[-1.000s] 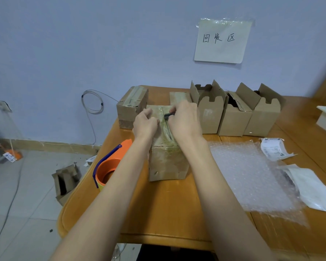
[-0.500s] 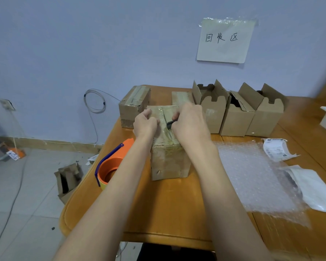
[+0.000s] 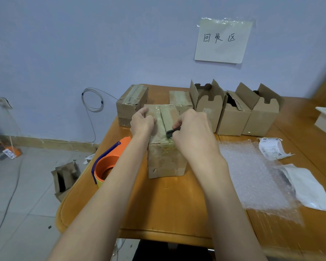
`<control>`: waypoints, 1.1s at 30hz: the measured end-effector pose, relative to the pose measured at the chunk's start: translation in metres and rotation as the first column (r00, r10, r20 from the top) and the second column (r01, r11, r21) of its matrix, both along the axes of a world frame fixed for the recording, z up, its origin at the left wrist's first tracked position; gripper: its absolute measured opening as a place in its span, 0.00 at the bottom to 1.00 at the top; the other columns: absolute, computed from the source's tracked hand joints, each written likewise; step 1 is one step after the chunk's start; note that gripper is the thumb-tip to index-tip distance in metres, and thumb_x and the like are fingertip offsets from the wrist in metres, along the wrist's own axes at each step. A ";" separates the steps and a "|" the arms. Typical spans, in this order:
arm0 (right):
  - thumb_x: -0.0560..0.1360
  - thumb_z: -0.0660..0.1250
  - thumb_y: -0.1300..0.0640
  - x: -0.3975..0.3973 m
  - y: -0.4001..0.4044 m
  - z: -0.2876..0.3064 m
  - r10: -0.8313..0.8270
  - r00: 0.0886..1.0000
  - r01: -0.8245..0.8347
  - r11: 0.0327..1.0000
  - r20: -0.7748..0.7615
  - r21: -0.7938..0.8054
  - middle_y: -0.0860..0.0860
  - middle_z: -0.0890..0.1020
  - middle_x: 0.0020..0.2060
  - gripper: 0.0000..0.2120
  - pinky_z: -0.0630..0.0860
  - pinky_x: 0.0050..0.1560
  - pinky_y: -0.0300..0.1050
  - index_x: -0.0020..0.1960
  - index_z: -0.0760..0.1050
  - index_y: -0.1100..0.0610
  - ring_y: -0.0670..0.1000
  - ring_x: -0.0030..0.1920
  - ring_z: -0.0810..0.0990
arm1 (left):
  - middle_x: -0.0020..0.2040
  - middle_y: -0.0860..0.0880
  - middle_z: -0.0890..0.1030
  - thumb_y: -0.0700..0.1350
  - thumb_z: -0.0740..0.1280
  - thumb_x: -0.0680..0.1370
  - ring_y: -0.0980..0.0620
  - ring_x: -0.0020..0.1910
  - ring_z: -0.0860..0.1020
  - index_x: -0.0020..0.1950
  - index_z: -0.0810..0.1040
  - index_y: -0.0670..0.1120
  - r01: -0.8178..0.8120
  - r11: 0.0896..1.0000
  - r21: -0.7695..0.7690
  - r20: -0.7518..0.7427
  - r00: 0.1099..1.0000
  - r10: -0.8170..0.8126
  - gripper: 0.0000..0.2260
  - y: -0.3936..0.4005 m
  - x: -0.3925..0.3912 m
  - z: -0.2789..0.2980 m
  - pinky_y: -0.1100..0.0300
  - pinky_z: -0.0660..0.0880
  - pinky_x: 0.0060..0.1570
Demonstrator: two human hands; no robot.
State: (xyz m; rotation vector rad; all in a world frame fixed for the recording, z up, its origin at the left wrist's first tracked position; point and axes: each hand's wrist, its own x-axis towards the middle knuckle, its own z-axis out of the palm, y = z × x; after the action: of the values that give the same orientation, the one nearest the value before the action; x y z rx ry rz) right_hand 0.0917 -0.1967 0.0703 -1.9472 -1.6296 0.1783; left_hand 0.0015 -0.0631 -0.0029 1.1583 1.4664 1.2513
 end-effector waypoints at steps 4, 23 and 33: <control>0.75 0.64 0.66 0.003 -0.009 0.003 0.011 0.999 -0.012 1.000 -0.040 -0.025 0.56 0.79 0.51 0.11 0.78 0.43 0.47 0.55 0.79 0.59 0.56 0.49 0.78 | 0.69 0.50 0.74 0.35 0.65 0.75 0.48 0.62 0.74 0.71 0.72 0.50 -0.016 1.000 -0.003 -0.010 1.000 0.016 0.24 -0.002 0.001 0.002 0.51 0.71 0.65; 0.75 0.67 0.64 0.011 -0.030 0.000 -0.016 1.000 0.016 1.000 -0.025 -0.005 0.49 0.72 0.41 0.09 0.71 0.36 0.40 0.52 0.81 0.56 0.51 0.44 0.74 | 0.70 0.49 0.72 0.36 0.65 0.77 0.47 0.63 0.74 0.72 0.70 0.50 0.014 1.000 0.005 -0.056 0.998 -0.014 0.24 -0.002 0.000 0.002 0.49 0.71 0.64; 0.76 0.68 0.58 0.041 -0.036 0.005 -0.009 0.977 0.040 0.989 -0.211 0.145 0.47 0.76 0.39 0.06 0.67 0.30 0.21 0.50 0.81 0.48 0.39 0.34 0.71 | 0.67 0.46 0.69 0.44 0.61 0.72 0.45 0.59 0.73 0.62 0.72 0.53 0.135 0.991 -0.023 -0.304 0.943 -0.136 0.18 0.003 -0.006 0.015 0.46 0.73 0.61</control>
State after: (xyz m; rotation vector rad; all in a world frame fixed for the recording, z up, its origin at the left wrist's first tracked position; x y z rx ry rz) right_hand 0.1330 -0.2326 0.0751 -1.7711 -1.4392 0.2381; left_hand -0.0040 -0.0599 0.0125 1.4766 1.5774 1.0081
